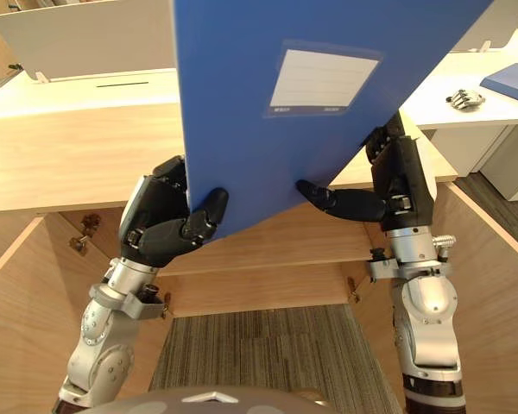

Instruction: Walk over to the cabinet, pick up the folder, carry it to the office cabinet, place the folder inside the office cabinet, then close the office cabinet door

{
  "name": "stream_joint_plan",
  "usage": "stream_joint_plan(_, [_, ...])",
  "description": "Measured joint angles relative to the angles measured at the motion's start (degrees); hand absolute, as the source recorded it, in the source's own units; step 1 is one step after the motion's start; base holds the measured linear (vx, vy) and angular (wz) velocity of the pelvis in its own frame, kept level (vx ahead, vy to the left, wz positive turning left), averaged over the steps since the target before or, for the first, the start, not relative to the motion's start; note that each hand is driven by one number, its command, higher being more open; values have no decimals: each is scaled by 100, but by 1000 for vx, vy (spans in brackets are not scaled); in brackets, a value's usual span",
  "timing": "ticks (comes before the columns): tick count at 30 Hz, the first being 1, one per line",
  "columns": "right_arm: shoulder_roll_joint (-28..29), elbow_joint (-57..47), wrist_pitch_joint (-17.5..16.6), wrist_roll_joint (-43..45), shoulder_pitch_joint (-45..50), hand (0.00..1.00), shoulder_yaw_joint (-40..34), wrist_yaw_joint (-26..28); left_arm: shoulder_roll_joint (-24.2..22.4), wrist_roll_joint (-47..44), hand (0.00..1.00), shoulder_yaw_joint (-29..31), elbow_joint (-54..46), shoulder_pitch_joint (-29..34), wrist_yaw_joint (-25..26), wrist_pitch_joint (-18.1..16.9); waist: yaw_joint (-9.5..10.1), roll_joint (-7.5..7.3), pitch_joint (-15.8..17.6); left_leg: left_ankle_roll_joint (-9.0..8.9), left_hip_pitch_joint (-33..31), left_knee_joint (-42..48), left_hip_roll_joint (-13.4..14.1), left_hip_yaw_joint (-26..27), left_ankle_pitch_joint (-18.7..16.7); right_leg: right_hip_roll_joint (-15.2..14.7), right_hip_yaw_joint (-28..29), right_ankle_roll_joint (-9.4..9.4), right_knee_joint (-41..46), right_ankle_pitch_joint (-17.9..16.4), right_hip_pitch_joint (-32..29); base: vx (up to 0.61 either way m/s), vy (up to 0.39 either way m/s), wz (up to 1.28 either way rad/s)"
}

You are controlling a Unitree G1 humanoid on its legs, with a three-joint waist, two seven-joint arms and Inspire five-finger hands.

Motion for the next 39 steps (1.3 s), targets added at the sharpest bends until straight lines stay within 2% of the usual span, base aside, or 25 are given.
stream_joint_plan(1, [-118,77,2,221,-68,0,76,78,9,-98,0,18,73,-3,-44,-3,1,-6,-8,4,-36,1,0,-1,15,1,0,0,0,13,-38,0,0,0])
stream_joint_plan(11, [-571,665,230,1394,-433,0,396,604,227,-363,0,75,669,-96,-212,23,34,-136,-47,11,-69,0,-1,-8,57,5,2,-41,-4,71,-72,0,0,0])
stream_joint_plan(15, [-569,667,234,1384,-434,0,447,814,153,-366,0,275,791,-226,-153,11,37,-138,-48,13,-90,0,3,-2,80,13,8,-74,-25,93,-86,-8,-1,0])
stream_joint_plan(16, [-525,666,234,1385,-468,0,472,815,137,-366,100,272,798,-239,-134,14,37,-138,-48,14,-98,0,3,-2,86,13,9,-74,-41,108,-88,-31,-1,0])
stream_joint_plan(20, [-494,637,220,1357,-607,0,590,1008,-85,-324,100,387,818,-242,61,20,27,-143,-52,17,-166,1,4,-3,121,18,8,-85,-89,156,-130,0,0,0])
stream_joint_plan(23, [-62,521,203,1038,-767,0,747,903,-138,138,100,303,821,-239,65,49,41,-164,-66,19,-164,1,7,-15,137,21,-2,-93,-87,163,-125,0,0,0])
stream_joint_plan(29, [308,522,201,912,-766,0,755,815,-330,473,100,292,820,-235,202,74,53,-204,-92,25,-165,-26,-1,-38,161,12,-15,-93,-85,164,-119,-3,1,1])
stream_joint_plan(39, [852,527,200,701,-540,0,838,701,-1070,610,100,858,636,-134,618,57,55,-202,-96,-3,-164,-30,9,-217,223,15,-207,-111,-104,148,-37,-20,-8,9])
